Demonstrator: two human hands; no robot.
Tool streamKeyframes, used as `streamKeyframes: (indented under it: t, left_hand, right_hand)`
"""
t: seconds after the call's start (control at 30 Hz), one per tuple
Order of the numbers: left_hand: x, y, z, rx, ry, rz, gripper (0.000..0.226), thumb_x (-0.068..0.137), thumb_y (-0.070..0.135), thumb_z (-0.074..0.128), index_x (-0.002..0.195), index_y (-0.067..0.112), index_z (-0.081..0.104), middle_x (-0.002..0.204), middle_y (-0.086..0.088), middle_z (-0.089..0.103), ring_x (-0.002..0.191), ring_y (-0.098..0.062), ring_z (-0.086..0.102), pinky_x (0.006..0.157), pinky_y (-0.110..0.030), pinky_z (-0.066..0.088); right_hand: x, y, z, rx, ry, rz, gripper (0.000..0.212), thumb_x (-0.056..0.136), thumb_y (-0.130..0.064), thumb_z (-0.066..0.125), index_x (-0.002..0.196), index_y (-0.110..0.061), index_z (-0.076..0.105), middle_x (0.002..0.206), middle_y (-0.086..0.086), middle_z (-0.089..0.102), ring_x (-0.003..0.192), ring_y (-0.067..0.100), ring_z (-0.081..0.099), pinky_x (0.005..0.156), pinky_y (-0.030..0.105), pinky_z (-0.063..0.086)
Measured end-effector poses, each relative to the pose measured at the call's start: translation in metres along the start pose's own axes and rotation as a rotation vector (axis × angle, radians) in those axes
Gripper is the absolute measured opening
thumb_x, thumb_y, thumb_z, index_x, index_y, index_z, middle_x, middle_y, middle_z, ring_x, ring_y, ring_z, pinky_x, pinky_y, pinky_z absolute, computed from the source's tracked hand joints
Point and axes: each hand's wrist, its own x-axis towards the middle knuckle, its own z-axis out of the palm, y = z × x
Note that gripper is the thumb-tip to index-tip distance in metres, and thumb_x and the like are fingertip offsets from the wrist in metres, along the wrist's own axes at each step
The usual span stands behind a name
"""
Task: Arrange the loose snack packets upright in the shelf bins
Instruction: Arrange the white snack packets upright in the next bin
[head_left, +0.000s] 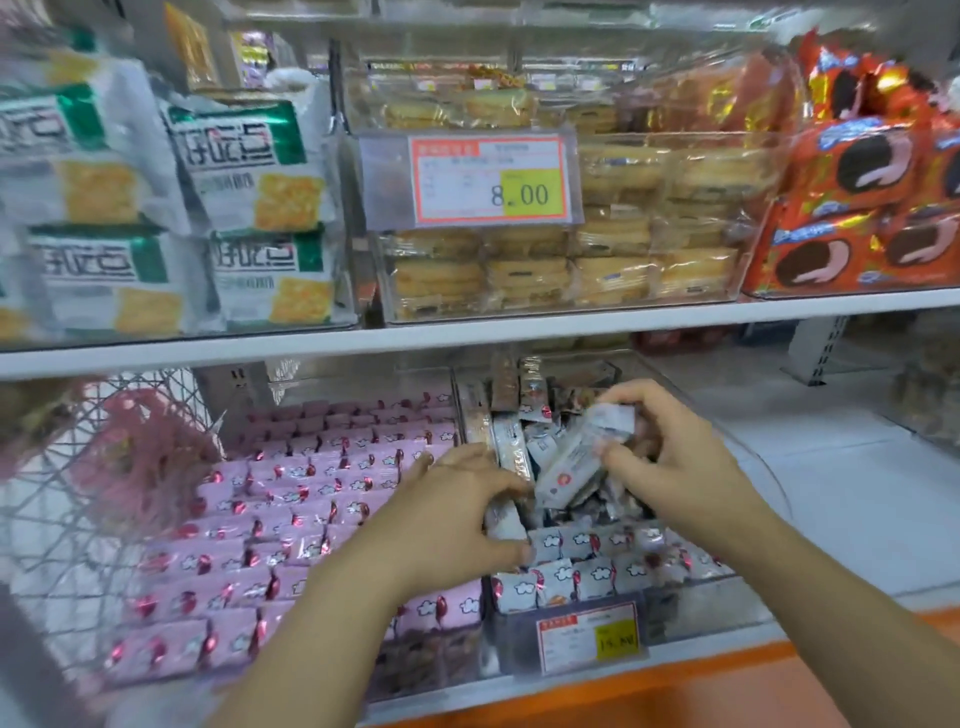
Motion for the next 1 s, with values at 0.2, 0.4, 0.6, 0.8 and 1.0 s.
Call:
streamKeyframes:
  t: [0.2, 0.4, 0.6, 0.8, 1.0]
  left_hand:
    - [0.001, 0.002, 0.005, 0.062, 0.023, -0.005, 0.041, 0.085, 0.037, 0.064, 0.125, 0.040, 0.054, 0.142, 0.010, 0.043, 0.144, -0.006, 0.011, 0.119, -0.045, 0.005]
    - [0.002, 0.009, -0.001, 0.129, 0.235, 0.011, 0.032, 0.087, 0.028, 0.053, 0.118, 0.035, 0.059, 0.119, 0.015, 0.061, 0.111, -0.009, 0.053, 0.099, -0.026, 0.031]
    - [0.002, 0.013, -0.010, 0.063, 0.411, -0.022, 0.031, 0.093, 0.021, 0.050, 0.120, 0.032, 0.060, 0.123, 0.016, 0.060, 0.106, -0.010, 0.058, 0.085, -0.030, 0.049]
    - [0.002, 0.029, -0.014, -0.104, 0.729, 0.039, 0.028, 0.088, 0.006, 0.058, 0.111, 0.019, 0.069, 0.105, 0.012, 0.064, 0.087, 0.000, 0.055, 0.077, -0.012, 0.041]
    - [0.008, 0.051, -0.013, -0.566, 0.828, 0.063, 0.029, 0.088, 0.005, 0.061, 0.090, 0.033, 0.067, 0.084, 0.022, 0.065, 0.078, 0.006, 0.060, 0.067, -0.010, 0.047]
  right_hand:
    - [-0.011, 0.010, -0.022, -0.010, 0.321, 0.039, 0.018, 0.091, -0.010, 0.058, 0.098, -0.026, 0.052, 0.059, 0.001, 0.042, 0.043, 0.005, 0.039, 0.041, 0.013, 0.031]
    - [-0.013, 0.039, -0.044, -0.523, 0.265, 0.131, 0.019, 0.083, -0.020, 0.070, 0.098, -0.019, 0.058, 0.104, 0.003, 0.059, 0.085, 0.016, 0.052, 0.075, 0.031, 0.041]
    - [-0.012, 0.035, -0.049, -0.621, 0.179, 0.101, 0.024, 0.082, -0.023, 0.070, 0.104, -0.016, 0.067, 0.108, 0.000, 0.063, 0.102, 0.024, 0.056, 0.091, 0.041, 0.043]
    - [-0.017, 0.019, -0.047, -0.403, 0.074, -0.010, 0.028, 0.084, -0.023, 0.068, 0.111, -0.027, 0.062, 0.105, -0.021, 0.053, 0.102, 0.000, 0.050, 0.082, 0.013, 0.035]
    - [-0.023, 0.003, -0.032, -0.062, -0.169, 0.015, 0.060, 0.084, -0.025, 0.069, 0.130, -0.044, 0.035, 0.125, -0.033, 0.042, 0.114, -0.016, 0.043, 0.094, 0.012, 0.040]
